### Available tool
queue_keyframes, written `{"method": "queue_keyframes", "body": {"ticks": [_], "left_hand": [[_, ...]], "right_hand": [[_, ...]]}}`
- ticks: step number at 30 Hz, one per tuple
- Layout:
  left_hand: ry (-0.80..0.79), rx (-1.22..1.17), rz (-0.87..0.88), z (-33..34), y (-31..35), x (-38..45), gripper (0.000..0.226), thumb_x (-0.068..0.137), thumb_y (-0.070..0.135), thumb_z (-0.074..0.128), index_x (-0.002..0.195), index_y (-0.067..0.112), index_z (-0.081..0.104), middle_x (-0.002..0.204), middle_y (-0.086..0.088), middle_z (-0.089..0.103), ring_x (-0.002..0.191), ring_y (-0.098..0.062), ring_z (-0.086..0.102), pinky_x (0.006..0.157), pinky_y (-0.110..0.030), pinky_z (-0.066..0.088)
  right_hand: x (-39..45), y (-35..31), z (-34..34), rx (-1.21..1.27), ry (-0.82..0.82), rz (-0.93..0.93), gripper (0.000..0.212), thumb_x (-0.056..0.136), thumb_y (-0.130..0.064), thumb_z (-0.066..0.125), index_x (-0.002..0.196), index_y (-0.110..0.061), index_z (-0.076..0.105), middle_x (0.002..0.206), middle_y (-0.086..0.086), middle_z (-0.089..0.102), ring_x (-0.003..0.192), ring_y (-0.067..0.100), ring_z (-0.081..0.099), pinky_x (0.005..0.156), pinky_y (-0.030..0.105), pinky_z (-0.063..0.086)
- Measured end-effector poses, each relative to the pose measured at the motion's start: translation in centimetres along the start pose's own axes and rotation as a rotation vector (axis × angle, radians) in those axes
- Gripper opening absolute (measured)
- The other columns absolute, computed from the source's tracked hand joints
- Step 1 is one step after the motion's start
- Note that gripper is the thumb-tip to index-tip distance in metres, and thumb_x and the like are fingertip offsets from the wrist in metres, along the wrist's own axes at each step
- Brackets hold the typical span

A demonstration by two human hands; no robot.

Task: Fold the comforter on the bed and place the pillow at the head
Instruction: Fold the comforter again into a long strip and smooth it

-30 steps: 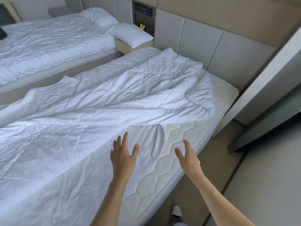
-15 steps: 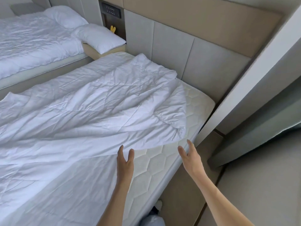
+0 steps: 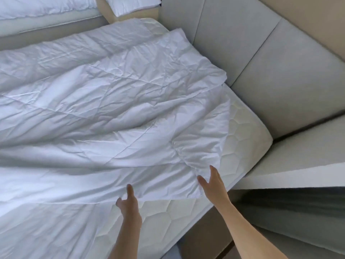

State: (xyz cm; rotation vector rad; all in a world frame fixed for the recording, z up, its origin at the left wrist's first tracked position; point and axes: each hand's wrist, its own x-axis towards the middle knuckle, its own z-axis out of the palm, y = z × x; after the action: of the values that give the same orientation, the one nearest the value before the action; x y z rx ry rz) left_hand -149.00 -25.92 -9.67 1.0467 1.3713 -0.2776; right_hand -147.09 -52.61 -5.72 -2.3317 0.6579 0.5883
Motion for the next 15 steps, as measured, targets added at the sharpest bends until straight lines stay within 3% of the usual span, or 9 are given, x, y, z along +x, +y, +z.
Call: {"method": "queue_keyframes", "body": {"ticks": [2, 6, 11, 15], "left_hand": [[0.028, -0.119, -0.085, 1.7, -0.1, 1.6, 0.103, 0.079, 0.07, 0.068, 0.157, 0.022, 0.022, 0.153, -0.012, 0.043, 0.137, -0.035, 0.046, 0.115, -0.047, 0.035], [0.104, -0.156, -0.088, 4.5, -0.3, 3.0, 0.104, 0.08, 0.063, 0.071, 0.157, 0.013, 0.021, 0.148, -0.016, 0.046, 0.135, -0.033, 0.048, 0.115, -0.046, 0.037], [0.308, -0.193, -0.116, 6.5, -1.5, 5.3, 0.099, 0.074, 0.066, 0.074, 0.145, 0.01, 0.031, 0.139, -0.011, 0.049, 0.124, -0.033, 0.052, 0.107, -0.048, 0.045], [0.297, -0.298, -0.141, 7.9, -2.6, 6.3, 0.093, 0.075, 0.059, 0.078, 0.141, 0.017, 0.029, 0.139, -0.012, 0.046, 0.124, -0.032, 0.05, 0.104, -0.05, 0.049]], "right_hand": [[3.1, -0.2, 0.4, -0.028, -0.028, -0.011, 0.082, 0.101, -0.051, 0.048, 0.162, -0.018, 0.005, 0.17, 0.003, 0.011, 0.155, 0.028, 0.018, 0.122, 0.055, 0.026], [7.8, -0.1, 2.4, -0.086, -0.094, -0.014, 0.087, 0.099, -0.049, 0.053, 0.161, -0.018, 0.001, 0.17, 0.001, 0.004, 0.155, 0.033, 0.007, 0.12, 0.059, 0.026], [11.4, 0.9, 4.9, -0.275, -0.176, 0.085, 0.115, 0.089, -0.067, 0.057, 0.158, -0.017, -0.021, 0.168, 0.001, -0.023, 0.156, 0.034, -0.011, 0.123, 0.059, 0.009], [12.9, 1.2, 6.3, -0.393, -0.189, 0.105, 0.128, 0.083, -0.076, 0.056, 0.154, -0.011, -0.029, 0.165, 0.007, -0.031, 0.155, 0.037, -0.014, 0.122, 0.059, 0.007]]}}
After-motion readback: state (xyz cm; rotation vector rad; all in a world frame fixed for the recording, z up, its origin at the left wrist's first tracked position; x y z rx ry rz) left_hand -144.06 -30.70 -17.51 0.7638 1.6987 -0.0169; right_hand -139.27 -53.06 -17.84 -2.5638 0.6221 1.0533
